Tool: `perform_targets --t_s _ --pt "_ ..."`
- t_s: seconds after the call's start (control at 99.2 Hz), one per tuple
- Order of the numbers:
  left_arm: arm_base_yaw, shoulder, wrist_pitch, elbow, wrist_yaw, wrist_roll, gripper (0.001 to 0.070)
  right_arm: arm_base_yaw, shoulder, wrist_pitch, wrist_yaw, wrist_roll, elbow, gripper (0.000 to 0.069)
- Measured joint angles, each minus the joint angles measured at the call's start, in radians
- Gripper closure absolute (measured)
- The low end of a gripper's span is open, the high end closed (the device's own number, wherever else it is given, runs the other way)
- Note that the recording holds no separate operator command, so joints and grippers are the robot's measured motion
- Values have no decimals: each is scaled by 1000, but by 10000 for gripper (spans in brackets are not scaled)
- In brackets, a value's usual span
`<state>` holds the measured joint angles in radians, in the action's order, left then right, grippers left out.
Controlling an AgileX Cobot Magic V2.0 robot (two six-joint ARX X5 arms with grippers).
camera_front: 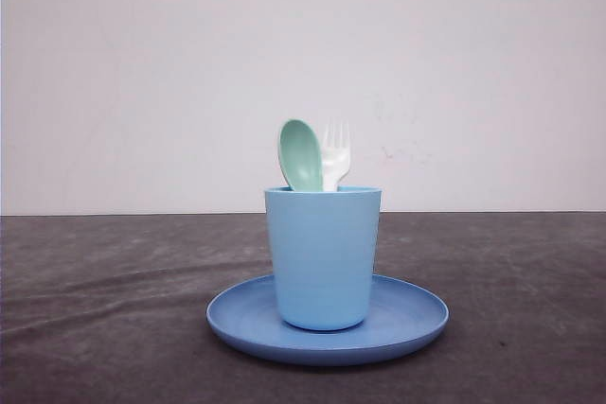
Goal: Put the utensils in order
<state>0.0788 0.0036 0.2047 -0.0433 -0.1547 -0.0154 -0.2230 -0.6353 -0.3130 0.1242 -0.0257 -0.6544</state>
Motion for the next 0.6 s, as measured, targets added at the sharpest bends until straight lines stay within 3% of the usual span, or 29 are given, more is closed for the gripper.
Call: perform_targets --t_s 0.353,0.605 --pt "0 0 0 0 0 0 685 145 417 129 -72 3 451 684" --pt "0 0 0 0 0 0 685 194 571 132 -85 3 579 684"
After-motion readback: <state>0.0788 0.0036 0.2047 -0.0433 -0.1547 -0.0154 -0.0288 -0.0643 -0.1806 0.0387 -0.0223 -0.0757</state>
